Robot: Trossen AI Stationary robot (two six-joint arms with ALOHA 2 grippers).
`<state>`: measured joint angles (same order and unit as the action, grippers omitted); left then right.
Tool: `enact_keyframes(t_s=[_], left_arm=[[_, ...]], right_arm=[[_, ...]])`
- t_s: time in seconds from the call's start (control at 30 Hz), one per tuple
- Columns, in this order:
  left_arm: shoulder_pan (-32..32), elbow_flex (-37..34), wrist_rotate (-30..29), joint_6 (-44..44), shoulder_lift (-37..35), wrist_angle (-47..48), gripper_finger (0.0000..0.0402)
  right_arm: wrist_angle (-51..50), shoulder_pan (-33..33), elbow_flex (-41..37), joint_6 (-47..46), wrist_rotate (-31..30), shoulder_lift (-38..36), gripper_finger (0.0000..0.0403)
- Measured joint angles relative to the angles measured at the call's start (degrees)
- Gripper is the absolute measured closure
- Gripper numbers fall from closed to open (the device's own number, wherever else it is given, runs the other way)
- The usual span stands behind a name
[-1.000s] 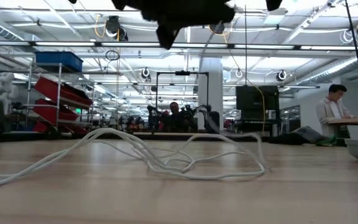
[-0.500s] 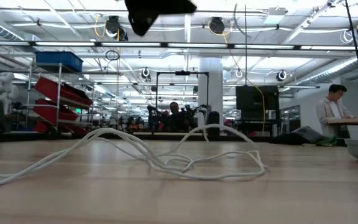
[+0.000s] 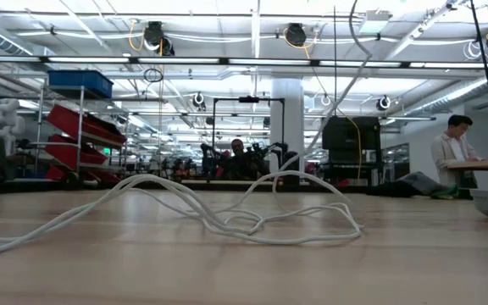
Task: Coil cords
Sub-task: Uncoil the white cable wire from the spool
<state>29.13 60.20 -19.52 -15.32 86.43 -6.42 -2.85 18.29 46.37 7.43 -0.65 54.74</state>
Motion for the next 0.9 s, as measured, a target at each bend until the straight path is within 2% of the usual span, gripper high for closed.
enact_keyframes(t_s=[0.1, 0.17, 0.37, 0.5, 0.73, 0.9], left_arm=[[-0.5, 0.0, -8.7, 0.2, 1.1, -3.5, 0.0207], [-1.1, 0.0, -11.5, 0.1, 2.4, -7.1, 0.0207], [-2.4, 0.0, -10.9, -0.8, 10.2, -21.0, 0.0207], [-2.9, 0.0, -14.6, 1.3, 14.1, -27.8, 0.0207], [-3.4, -0.1, -16.4, 5.4, 15.9, -33.4, 0.0203], [-4.1, -0.1, -16.3, 7.3, 16.9, -33.4, 0.0163]], right_arm=[[0.4, -0.7, 0.0, 2.2, -1.0, 0.0, 0.0403], [2.1, -1.3, 0.0, 3.7, -1.1, 0.0, 0.0403], [3.4, -2.5, 0.0, 5.4, -1.0, 0.0, 0.0403], [3.5, -2.6, 0.0, 5.2, -1.0, 0.0, 0.0403], [3.5, -2.6, 0.0, 3.8, -1.0, 0.0, 0.0403], [3.5, -2.6, 0.0, 1.9, -1.0, 0.0, 0.0403]])
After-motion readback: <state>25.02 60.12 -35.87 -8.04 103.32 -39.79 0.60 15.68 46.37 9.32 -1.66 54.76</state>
